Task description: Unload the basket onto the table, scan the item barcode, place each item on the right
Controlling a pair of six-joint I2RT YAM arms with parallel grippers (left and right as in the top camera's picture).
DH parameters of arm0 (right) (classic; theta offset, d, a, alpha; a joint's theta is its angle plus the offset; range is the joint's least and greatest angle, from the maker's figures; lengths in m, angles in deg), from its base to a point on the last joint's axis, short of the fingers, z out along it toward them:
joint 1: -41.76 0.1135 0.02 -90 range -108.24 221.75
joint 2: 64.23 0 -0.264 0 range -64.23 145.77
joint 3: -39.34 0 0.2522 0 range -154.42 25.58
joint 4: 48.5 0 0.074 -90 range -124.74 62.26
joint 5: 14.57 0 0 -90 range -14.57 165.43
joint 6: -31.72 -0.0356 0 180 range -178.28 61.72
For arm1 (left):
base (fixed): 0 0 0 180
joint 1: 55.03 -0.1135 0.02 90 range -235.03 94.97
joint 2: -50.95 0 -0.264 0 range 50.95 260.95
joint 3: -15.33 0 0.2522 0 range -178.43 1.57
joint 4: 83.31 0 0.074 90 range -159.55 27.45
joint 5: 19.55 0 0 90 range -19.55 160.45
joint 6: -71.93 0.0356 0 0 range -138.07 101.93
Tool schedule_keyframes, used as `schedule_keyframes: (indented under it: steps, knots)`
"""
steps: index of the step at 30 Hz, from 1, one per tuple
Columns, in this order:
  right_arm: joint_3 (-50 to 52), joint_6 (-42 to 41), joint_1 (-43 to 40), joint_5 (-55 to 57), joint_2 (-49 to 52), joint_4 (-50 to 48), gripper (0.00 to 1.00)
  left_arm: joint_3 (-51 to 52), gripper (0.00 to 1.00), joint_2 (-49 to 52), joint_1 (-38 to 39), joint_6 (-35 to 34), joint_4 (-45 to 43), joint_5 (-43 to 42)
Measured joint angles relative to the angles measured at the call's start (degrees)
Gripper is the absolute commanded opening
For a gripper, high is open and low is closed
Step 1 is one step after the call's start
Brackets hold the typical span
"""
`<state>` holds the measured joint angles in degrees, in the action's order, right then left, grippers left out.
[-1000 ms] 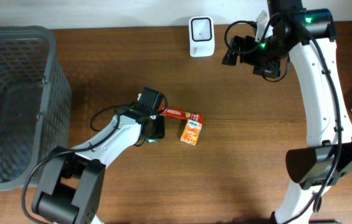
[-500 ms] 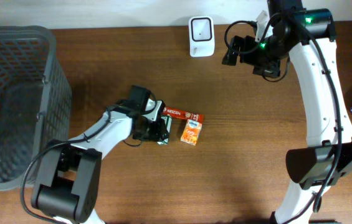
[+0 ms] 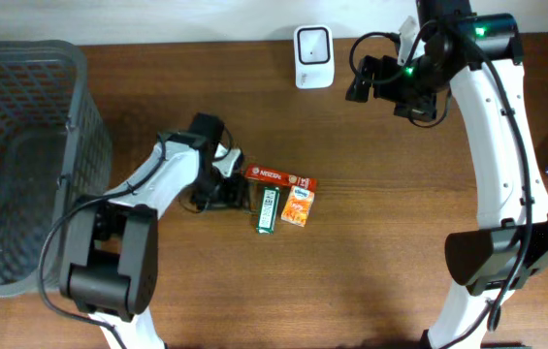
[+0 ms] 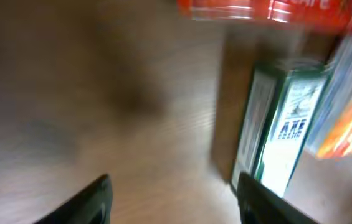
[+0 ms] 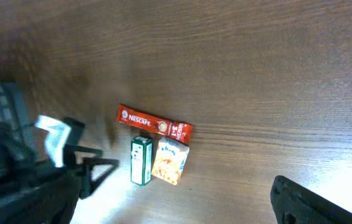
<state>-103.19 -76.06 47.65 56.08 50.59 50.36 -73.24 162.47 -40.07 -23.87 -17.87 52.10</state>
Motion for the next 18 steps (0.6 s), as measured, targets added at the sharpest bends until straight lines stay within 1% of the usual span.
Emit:
schedule_keyframes:
  steps: [1,2,3,5,7,8,10,12,18]
  knots:
    - [0.0,0.0,0.0,0.0,0.0,0.0,0.99,-4.0,0.12,-0.4,0.1,-0.4,2.4,2.6]
    - [0.0,0.0,0.0,0.0,0.0,0.1,0.99,-6.3,0.02,-1.2,0.7,-0.8,3.8,3.3]
    - [0.0,0.0,0.0,0.0,0.0,0.1,0.99,-7.4,0.01,-2.2,2.0,-0.8,5.5,2.6]
    - [0.0,0.0,0.0,0.0,0.0,0.1,0.99,-7.1,0.0,-3.0,6.6,-1.1,6.1,0.1]
    - [0.0,0.0,0.0,0.0,0.0,0.1,0.99,-4.7,0.0,-3.0,9.5,-1.1,2.7,-0.9]
    - [0.0,0.0,0.0,0.0,0.0,0.1,0.99,-2.7,0.0,-2.3,10.8,-2.3,1.2,-0.2]
    - [0.0,0.0,0.0,0.0,0.0,0.2,0.99,-1.7,0.0,-0.9,11.0,-4.2,-0.3,1.7]
    - [0.0,0.0,0.0,0.0,0.0,0.1,0.99,-1.7,0.0,0.9,11.0,-4.7,-1.9,2.3]
    - [0.0,0.0,0.0,0.0,0.0,0.1,0.99,-1.8,0.0,1.6,10.9,-6.2,-2.2,4.5]
